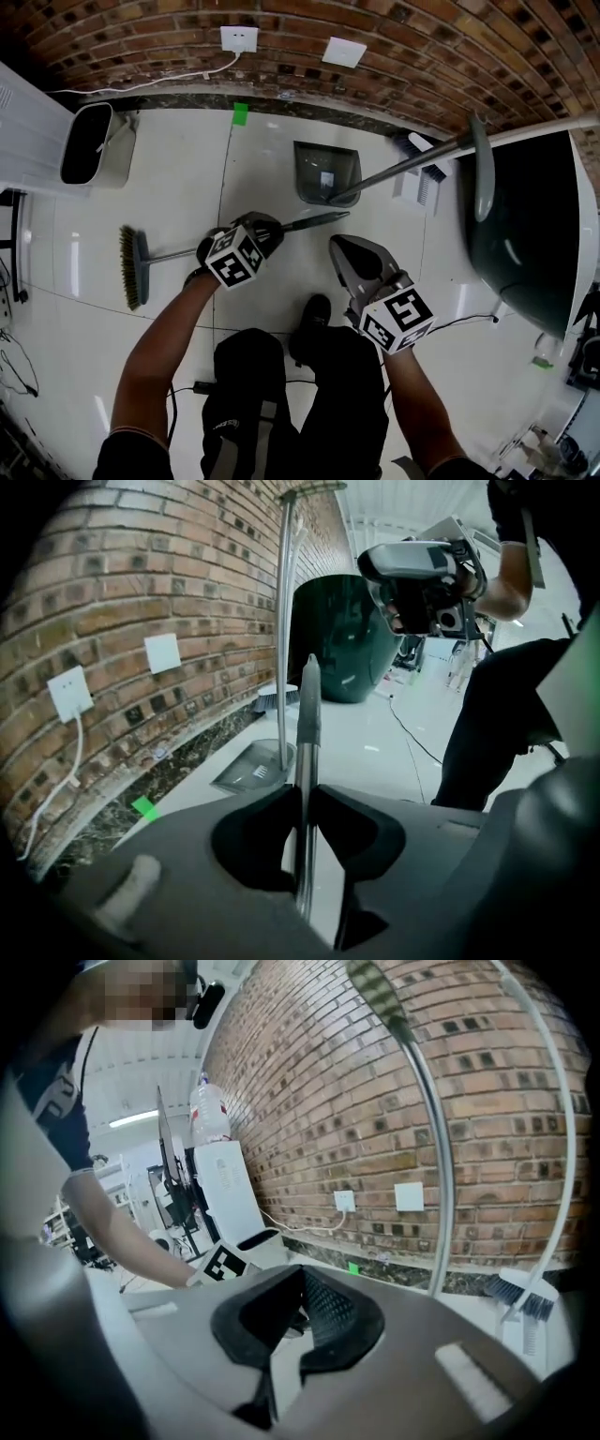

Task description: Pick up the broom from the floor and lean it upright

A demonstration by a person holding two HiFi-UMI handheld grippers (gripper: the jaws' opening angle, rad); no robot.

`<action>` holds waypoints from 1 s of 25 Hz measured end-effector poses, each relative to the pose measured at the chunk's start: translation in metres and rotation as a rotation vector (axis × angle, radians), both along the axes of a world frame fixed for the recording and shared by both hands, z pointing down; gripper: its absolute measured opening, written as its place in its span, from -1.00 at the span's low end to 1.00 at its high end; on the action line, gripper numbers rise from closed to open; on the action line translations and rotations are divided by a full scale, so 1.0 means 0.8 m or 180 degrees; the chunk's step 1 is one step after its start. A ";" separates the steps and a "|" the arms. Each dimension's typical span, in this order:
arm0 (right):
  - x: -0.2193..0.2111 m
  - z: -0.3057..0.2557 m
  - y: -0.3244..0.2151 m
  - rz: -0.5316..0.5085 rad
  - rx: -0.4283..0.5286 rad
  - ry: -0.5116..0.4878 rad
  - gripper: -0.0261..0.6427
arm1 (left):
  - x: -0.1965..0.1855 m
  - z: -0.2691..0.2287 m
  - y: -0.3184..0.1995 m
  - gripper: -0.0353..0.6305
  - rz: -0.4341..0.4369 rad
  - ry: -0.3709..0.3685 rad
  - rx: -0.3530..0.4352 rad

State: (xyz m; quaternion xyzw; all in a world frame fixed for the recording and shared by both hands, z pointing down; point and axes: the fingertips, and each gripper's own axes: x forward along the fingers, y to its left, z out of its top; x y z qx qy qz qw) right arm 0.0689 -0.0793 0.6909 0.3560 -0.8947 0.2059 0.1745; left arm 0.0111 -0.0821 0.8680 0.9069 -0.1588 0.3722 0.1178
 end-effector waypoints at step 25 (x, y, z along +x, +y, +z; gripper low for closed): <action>-0.135 -0.446 -0.046 -0.1067 0.0224 -0.0553 -0.91 | -0.201 -0.494 -0.047 -0.66 -0.2161 0.0281 0.0512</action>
